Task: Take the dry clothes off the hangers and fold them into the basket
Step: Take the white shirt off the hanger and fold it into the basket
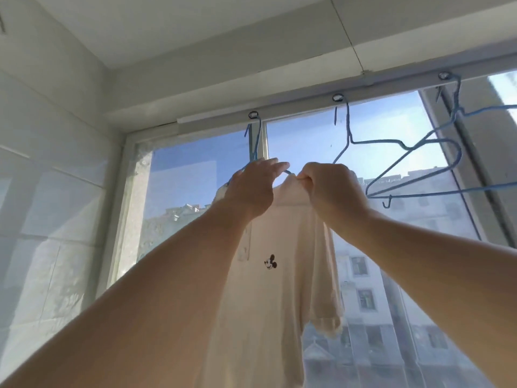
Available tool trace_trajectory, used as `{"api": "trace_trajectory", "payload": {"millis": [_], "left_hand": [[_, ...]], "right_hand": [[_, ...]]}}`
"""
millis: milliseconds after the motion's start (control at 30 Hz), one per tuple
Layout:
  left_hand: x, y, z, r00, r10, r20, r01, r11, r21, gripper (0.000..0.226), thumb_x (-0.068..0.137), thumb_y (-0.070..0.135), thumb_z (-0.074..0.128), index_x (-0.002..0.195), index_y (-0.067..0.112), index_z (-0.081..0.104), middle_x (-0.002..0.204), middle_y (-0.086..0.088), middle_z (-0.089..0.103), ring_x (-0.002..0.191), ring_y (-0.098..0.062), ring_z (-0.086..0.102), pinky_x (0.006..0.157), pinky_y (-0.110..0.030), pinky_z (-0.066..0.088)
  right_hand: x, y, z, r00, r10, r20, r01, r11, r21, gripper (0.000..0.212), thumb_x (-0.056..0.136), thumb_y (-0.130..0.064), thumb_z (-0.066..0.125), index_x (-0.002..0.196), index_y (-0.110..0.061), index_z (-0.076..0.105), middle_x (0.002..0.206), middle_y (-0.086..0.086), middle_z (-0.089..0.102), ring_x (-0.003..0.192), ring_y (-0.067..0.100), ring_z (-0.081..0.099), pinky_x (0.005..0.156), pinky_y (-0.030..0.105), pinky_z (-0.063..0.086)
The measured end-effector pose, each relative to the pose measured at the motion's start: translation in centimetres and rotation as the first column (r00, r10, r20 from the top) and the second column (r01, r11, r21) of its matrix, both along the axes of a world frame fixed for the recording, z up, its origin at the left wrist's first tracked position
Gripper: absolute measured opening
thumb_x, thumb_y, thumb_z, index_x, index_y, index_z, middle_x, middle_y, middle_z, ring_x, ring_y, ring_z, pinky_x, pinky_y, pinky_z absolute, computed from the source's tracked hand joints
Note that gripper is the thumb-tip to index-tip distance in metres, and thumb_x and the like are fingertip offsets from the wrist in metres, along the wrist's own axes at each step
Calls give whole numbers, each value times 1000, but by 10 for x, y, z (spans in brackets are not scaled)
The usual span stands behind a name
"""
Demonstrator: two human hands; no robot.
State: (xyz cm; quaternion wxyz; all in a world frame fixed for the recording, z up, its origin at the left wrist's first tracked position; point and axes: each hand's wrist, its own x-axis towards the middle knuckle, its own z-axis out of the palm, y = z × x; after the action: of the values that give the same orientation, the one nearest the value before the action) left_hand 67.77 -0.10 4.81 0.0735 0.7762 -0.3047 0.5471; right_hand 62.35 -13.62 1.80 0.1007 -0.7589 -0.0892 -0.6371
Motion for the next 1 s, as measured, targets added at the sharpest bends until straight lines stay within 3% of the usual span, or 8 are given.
{"api": "trace_trajectory", "payload": {"millis": [133,200,367,567,700,800,900,1000], "left_hand": [[-11,-15,15,990,-5,141,3,1000,17,31,94,17,43,119,19,61,116,-5,57,106,-24,52,85,-34,43],[-15,-19,20,985,11,173,-11,1000,2,27,93,26,44,106,17,67,101,-7,59,93,-25,54,75,-30,40],[-16,-30,22,974,34,223,-35,999,1,26,96,26,44,95,12,66,83,-5,50,81,-28,55,71,-31,42],[-13,-34,22,965,4,262,13,998,-61,29,98,29,42,109,15,65,98,-10,56,94,-31,52,75,-35,44],[-17,-33,27,970,-20,242,46,994,-100,31,98,32,44,117,19,64,104,-12,59,97,-35,55,79,-35,42],[-13,-29,29,989,-45,139,65,988,-139,32,98,28,42,124,19,59,115,-14,58,107,-34,54,85,-34,40],[-7,-23,22,982,-186,-38,175,964,-203,42,100,21,37,142,20,37,145,-9,41,133,-25,38,104,-29,29],[0,-17,11,943,-325,-74,290,908,-303,49,101,14,32,148,19,20,155,0,22,141,-15,24,107,-21,20]], "right_hand": [[-11,-10,-10,985,137,106,-144,988,62,15,94,-15,41,86,-13,53,77,11,62,73,32,56,63,39,48],[-16,-10,-15,973,180,148,-193,978,80,12,96,-15,36,86,-14,44,76,12,60,70,34,53,63,42,46],[-20,-19,-32,950,206,233,-253,948,193,10,95,-9,32,92,-16,39,77,7,52,72,35,49,65,40,41],[-11,-28,-56,970,172,172,-218,929,298,12,99,-24,32,100,-15,41,74,8,53,76,39,54,63,35,33],[-1,-32,-72,997,62,-46,-52,978,203,30,91,-48,49,109,-24,51,93,0,67,91,27,61,70,28,34],[6,-29,-71,992,59,-113,-35,979,201,18,92,-41,49,98,-27,60,96,0,70,90,24,61,69,25,32],[13,-22,-66,989,115,-94,-89,965,245,15,92,-37,50,97,-27,60,97,0,70,90,24,59,68,26,31],[22,-14,-63,983,150,-103,-117,956,269,16,93,-39,49,97,-27,59,98,-2,69,93,25,60,69,28,33]]}}
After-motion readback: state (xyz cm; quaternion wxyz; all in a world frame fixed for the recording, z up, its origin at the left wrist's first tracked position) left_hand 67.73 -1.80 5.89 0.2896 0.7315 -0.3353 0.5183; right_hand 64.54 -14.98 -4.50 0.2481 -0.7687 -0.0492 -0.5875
